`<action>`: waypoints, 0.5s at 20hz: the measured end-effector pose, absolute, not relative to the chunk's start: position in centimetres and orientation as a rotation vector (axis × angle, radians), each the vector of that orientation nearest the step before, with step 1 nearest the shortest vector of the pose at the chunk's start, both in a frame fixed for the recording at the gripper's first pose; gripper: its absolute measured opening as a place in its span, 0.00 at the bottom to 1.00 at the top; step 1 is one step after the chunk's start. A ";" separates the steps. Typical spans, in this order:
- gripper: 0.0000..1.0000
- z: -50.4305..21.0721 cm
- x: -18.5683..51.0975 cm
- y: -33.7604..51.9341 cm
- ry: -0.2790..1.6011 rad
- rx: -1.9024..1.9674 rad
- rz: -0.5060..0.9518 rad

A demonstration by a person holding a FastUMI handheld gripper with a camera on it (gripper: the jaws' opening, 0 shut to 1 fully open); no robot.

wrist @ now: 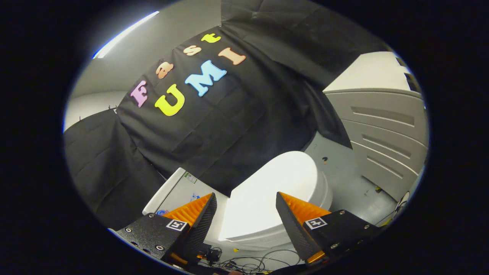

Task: Open the toilet lid.

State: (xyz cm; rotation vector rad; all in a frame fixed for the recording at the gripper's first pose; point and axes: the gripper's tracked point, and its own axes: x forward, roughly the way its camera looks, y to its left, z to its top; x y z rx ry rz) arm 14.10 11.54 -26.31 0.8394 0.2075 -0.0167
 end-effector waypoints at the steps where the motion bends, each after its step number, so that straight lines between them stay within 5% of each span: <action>1: 0.96 -27.2 14.2 11.8 0.215 0.857 -0.023; 10: 0.96 -33.7 15.0 13.6 0.331 0.901 -0.061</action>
